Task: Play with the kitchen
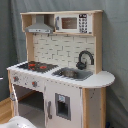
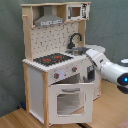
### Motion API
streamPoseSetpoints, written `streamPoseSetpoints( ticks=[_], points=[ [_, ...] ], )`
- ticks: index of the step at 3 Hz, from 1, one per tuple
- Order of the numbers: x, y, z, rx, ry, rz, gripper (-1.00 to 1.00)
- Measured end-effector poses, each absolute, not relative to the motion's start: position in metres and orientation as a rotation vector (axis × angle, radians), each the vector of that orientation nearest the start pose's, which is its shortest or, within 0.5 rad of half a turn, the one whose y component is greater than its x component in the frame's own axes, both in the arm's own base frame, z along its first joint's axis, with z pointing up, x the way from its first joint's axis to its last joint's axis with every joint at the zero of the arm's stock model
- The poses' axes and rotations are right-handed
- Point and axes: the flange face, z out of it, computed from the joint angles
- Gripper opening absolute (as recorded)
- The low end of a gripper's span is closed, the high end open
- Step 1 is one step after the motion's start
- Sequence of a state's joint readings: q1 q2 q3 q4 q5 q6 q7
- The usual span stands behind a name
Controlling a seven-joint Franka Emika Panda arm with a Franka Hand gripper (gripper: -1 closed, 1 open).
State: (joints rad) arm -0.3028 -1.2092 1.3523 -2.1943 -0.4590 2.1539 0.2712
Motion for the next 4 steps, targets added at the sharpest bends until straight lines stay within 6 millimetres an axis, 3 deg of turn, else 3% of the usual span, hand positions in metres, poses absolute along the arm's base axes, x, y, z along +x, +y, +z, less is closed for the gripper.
streamPoseSetpoints(
  ticks=[4],
  points=[
    [0.160,0.438,0.553,1.471,0.881,0.853,1.00]
  ],
)
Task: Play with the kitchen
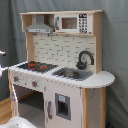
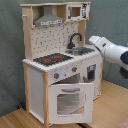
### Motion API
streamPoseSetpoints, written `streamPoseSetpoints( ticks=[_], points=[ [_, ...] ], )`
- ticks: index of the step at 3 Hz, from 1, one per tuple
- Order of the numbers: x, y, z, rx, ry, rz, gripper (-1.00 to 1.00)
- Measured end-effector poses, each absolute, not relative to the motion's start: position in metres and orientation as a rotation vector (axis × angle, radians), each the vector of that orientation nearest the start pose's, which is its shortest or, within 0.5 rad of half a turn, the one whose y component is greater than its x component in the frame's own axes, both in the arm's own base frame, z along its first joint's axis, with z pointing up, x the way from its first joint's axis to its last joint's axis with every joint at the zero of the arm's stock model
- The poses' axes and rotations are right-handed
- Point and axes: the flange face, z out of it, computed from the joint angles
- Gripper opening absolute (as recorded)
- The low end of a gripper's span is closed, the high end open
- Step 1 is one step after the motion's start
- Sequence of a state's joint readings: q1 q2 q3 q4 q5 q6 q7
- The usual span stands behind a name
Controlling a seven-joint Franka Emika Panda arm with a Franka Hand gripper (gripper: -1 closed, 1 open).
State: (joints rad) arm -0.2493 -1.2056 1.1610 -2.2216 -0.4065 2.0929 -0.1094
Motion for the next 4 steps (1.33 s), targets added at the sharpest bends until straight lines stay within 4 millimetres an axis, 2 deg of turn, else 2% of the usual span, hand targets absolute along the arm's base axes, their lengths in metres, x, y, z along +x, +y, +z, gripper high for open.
streamPoseSetpoints(
  ticks=[1,3,4],
  points=[
    [0.157,0.431,0.563,1.480,0.936,0.802,1.00],
    [0.153,0.421,0.564,1.544,1.075,0.665,1.00],
    [0.155,0.409,0.569,1.595,1.122,0.593,1.00]
  ],
)
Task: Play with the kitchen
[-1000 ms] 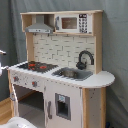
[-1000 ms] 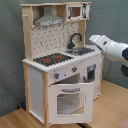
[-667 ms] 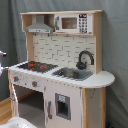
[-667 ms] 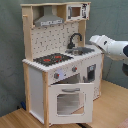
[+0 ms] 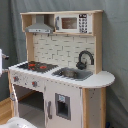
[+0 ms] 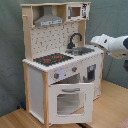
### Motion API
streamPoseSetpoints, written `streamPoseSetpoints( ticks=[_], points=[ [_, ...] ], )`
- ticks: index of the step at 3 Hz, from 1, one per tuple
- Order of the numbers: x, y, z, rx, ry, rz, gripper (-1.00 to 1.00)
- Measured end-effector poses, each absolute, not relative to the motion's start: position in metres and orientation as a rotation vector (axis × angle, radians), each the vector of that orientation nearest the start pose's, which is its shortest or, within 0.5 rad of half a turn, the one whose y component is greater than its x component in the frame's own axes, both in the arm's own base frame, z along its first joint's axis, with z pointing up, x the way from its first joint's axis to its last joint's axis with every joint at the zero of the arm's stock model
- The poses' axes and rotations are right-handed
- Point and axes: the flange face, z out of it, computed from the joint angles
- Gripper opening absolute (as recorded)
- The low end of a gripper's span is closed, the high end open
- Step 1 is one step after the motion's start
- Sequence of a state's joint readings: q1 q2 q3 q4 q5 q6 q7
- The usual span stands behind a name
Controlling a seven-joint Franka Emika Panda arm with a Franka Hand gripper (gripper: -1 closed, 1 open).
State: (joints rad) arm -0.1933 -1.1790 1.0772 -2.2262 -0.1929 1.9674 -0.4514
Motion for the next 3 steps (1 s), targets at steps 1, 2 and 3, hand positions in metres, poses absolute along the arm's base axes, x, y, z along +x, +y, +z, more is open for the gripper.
streamPoseSetpoints(
  ticks=[1,2,3],
  points=[
    [0.158,0.390,0.573,1.659,1.180,0.513,1.00],
    [0.164,0.373,0.567,1.725,1.263,0.441,1.00],
    [0.174,0.361,0.551,1.781,1.351,0.377,1.00]
  ],
)
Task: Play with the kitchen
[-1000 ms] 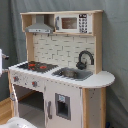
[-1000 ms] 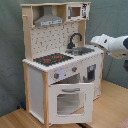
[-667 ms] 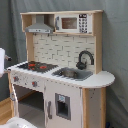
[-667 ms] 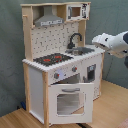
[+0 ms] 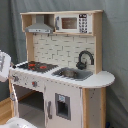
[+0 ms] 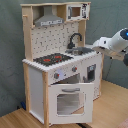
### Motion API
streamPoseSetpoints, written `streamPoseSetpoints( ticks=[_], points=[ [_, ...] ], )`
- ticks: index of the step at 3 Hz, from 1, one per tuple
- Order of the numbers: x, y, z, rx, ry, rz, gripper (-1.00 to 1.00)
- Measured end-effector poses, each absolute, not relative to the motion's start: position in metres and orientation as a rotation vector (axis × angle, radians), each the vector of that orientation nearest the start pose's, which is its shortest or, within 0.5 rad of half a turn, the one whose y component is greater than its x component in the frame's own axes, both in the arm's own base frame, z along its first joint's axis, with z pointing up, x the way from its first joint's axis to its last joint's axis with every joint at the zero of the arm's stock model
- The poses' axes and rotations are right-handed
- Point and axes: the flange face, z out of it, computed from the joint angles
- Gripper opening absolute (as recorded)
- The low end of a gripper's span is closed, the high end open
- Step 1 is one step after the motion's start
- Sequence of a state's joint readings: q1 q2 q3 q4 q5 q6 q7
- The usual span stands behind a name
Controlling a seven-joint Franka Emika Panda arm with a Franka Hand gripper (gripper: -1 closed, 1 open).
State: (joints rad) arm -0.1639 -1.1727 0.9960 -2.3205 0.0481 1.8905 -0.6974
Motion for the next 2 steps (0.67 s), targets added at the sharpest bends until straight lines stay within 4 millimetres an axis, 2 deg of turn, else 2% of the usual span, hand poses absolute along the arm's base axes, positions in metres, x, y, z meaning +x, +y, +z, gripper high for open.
streamPoseSetpoints(
  ticks=[2],
  points=[
    [0.189,0.347,0.519,1.873,1.548,0.275,1.00]
  ],
)
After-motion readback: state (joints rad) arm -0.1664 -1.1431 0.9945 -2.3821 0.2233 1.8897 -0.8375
